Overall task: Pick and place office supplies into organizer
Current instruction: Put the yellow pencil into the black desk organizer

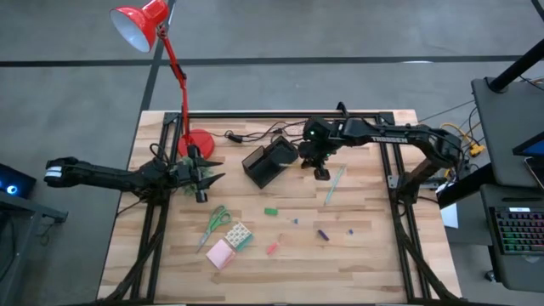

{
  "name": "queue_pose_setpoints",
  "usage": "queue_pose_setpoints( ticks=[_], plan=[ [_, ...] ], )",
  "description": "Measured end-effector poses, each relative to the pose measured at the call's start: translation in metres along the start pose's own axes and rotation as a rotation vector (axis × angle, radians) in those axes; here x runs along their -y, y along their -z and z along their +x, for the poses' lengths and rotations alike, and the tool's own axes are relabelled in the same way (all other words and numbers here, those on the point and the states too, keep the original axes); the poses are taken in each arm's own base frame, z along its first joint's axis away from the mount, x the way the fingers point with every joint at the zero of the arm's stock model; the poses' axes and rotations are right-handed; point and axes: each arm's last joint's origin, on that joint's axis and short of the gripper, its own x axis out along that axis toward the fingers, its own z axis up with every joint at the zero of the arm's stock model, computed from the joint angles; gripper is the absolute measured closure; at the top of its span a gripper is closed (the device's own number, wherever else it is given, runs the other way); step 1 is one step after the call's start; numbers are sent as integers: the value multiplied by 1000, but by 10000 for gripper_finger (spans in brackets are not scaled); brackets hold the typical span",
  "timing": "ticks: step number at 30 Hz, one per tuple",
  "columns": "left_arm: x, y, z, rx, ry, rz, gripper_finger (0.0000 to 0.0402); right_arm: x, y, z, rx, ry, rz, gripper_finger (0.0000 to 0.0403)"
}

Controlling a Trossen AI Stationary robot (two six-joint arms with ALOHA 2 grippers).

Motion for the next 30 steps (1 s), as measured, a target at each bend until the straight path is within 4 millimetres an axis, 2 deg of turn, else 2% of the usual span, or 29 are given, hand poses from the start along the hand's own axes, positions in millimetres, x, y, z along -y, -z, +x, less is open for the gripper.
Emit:
queue_pose_setpoints(
  ticks=[18,25,30],
  plan=[
    [0,0,0,0,0,0,259,7,-45,-2,456,135,-5,394],
    [0,0,0,1,0,0,259,9,-51,0,654,182,-28,394],
    [0,0,0,-2,1,0,259,14,-54,9,768,208,-55,394]
  ],
)
